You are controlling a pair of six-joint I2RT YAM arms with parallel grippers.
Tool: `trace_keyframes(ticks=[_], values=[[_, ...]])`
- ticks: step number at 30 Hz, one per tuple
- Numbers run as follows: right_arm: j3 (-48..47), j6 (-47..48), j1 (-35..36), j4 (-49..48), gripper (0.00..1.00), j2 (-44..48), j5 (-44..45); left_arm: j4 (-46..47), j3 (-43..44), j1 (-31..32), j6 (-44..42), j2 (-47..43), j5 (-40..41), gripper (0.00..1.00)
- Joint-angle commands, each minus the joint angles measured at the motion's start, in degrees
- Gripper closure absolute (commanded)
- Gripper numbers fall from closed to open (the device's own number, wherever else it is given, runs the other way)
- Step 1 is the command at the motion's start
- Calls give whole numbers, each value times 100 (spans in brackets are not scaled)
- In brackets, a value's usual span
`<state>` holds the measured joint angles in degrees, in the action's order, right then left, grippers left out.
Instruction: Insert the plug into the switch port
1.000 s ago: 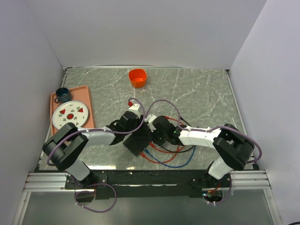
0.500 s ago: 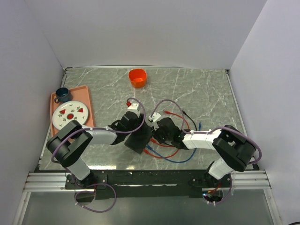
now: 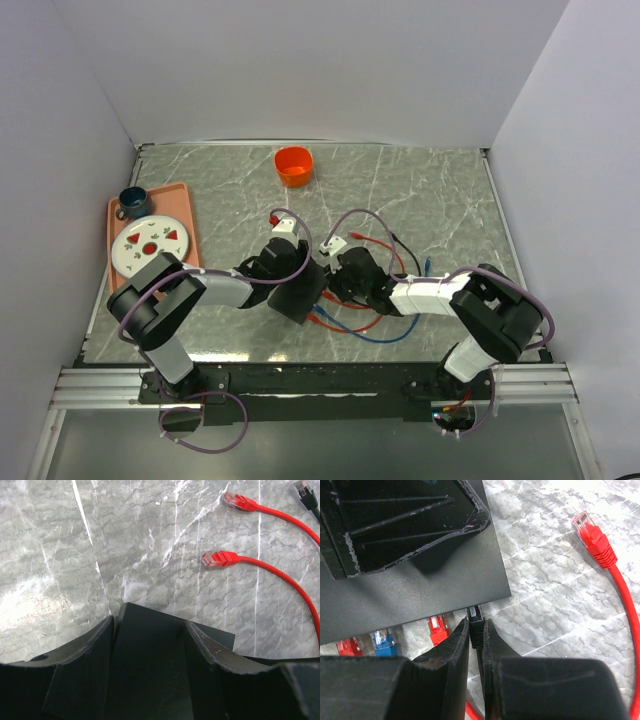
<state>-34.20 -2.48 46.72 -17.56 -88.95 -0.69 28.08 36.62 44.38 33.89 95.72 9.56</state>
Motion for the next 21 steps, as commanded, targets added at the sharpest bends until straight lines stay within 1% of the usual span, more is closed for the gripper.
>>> trace_keyframes(ticks=[1,5,7,8,10,12,13,14,16,17,18,20,21], values=[[-949,-280,39,-3887,100,-123,-160,-590,20,1090,1261,184,-3348,43],[-861,-341,39,-3325,100,-18,-19,-1137,38,775,1129,-140,-2768,34],[-660,-419,48,-3193,100,44,-2,-1286,12,406,1076,-264,-2540,33],[-615,-472,39,-3096,100,105,51,-1505,12,152,1041,-413,-2434,32],[-475,-621,39,-2860,98,176,51,-1778,99,-60,901,-580,-2084,30],[-352,-709,30,-2701,90,290,227,-2208,283,-271,778,-765,-1828,26],[-316,-771,39,-2578,86,325,236,-2323,354,-316,655,-809,-1565,25],[-272,-815,39,-2525,76,386,288,-2446,433,-403,602,-844,-1476,23],[-167,-886,39,-2410,67,439,306,-2745,688,-491,444,-862,-1300,21],[-140,-921,39,-2262,60,501,350,-2789,767,-561,408,-845,-1160,21],[-97,-930,39,-2191,58,527,420,-3016,915,-588,373,-836,-1089,20],[-61,-921,30,-1972,51,589,464,-3132,1031,-667,294,-836,-975,20],[-87,-912,39,-1857,50,589,525,-3168,1110,-694,276,-845,-974,20]])
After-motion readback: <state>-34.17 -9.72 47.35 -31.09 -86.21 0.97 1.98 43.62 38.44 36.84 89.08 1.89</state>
